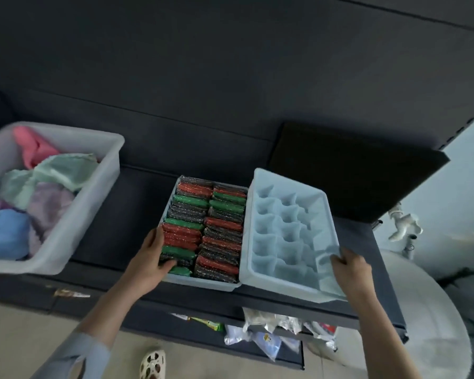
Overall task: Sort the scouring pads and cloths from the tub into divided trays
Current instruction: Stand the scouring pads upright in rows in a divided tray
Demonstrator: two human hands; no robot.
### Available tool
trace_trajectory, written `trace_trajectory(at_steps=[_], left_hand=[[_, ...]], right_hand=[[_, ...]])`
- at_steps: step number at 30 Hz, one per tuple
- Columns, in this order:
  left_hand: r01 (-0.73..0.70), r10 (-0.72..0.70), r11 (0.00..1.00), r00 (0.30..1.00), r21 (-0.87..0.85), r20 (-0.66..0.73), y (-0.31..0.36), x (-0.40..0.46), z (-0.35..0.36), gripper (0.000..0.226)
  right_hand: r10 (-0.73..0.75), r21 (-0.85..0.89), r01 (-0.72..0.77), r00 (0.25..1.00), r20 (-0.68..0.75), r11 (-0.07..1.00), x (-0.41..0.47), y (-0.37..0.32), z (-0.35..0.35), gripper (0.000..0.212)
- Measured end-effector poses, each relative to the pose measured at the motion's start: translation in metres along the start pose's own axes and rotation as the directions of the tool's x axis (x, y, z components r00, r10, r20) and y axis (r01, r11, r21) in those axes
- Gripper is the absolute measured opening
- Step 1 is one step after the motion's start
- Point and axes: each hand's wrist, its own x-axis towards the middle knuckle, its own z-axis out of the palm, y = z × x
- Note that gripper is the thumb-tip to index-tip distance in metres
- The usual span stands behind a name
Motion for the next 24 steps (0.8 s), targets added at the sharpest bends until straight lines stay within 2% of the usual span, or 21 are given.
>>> trace_trajectory(at_steps=[2, 4, 5, 6, 7, 8, 9, 10, 12, 14, 16, 17, 20, 22, 24], left_hand=[[-0.057, 0.056, 0.998, 0.995, -0.010, -0.084, 0.023, -0.008, 0.005, 0.072], [-0.113, 0.071, 0.975, 0.975, -0.192, -0.213, 0.054, -0.020, -0.001, 0.054], [-0.131, 0.055, 0.928, 0.974, -0.348, -0.220, 0.070, -0.026, -0.007, 0.054], [-0.118, 0.041, 0.869, 0.985, -0.480, -0.169, 0.082, -0.028, -0.016, 0.059], [-0.094, 0.039, 0.805, 0.994, -0.585, -0.106, 0.090, -0.028, -0.024, 0.066], [-0.080, 0.055, 0.781, 0.997, -0.619, -0.061, 0.093, -0.026, -0.029, 0.072], [-0.086, 0.071, 0.782, 0.996, -0.618, -0.049, 0.092, -0.023, -0.033, 0.073], [-0.099, 0.071, 0.796, 0.995, -0.597, -0.070, 0.088, -0.019, -0.036, 0.064], [-0.133, 0.024, 0.820, 0.980, -0.556, -0.198, 0.073, -0.011, -0.041, 0.046], [-0.147, -0.027, 0.843, 0.949, -0.517, -0.314, 0.061, -0.010, -0.046, 0.054], [-0.123, -0.093, 0.844, 0.925, -0.522, -0.369, 0.049, -0.010, -0.053, 0.056], [-0.107, -0.128, 0.832, 0.918, -0.544, -0.376, 0.043, -0.008, -0.056, 0.056], [-0.067, -0.207, 0.816, 0.893, -0.574, -0.399, 0.022, -0.001, -0.063, 0.054], [-0.064, -0.222, 0.821, 0.880, -0.568, -0.420, 0.010, 0.006, -0.068, 0.055], [-0.055, -0.232, 0.823, 0.875, -0.565, -0.424, 0.002, 0.010, -0.072, 0.056]], right_hand=[[-0.088, 0.063, 0.088, 0.996, -0.011, 0.994, -0.003, -0.013, -0.010, 0.011], [-0.168, 0.106, 0.169, 0.986, -0.014, 0.980, -0.007, -0.033, -0.013, 0.013], [-0.201, 0.121, 0.200, 0.980, -0.010, 0.972, -0.009, -0.046, -0.011, 0.013], [-0.234, 0.136, 0.232, 0.972, -0.002, 0.963, -0.012, -0.058, -0.008, 0.013], [-0.257, 0.154, 0.253, 0.966, 0.010, 0.955, -0.015, -0.069, -0.004, 0.013], [-0.268, 0.184, 0.260, 0.963, 0.021, 0.948, -0.018, -0.080, 0.002, 0.013], [-0.267, 0.224, 0.254, 0.963, 0.030, 0.941, -0.022, -0.089, 0.009, 0.014], [-0.270, 0.263, 0.251, 0.962, 0.039, 0.931, -0.024, -0.097, 0.014, 0.014], [-0.289, 0.322, 0.256, 0.956, 0.058, 0.912, -0.026, -0.107, 0.026, 0.016], [-0.292, 0.437, 0.215, 0.949, 0.117, 0.873, -0.028, -0.115, 0.035, 0.029], [-0.244, 0.537, 0.120, 0.956, 0.165, 0.835, -0.027, -0.118, 0.044, 0.039], [-0.216, 0.504, 0.109, 0.963, 0.159, 0.857, -0.025, -0.118, 0.050, 0.038], [-0.152, 0.182, 0.112, 0.963, 0.223, 0.977, -0.021, -0.113, 0.077, 0.024], [-0.120, 0.166, 0.075, 0.951, 0.286, 0.983, -0.020, -0.110, 0.094, 0.025], [-0.103, 0.201, 0.046, 0.953, 0.284, 0.979, -0.017, -0.109, 0.100, 0.024]])
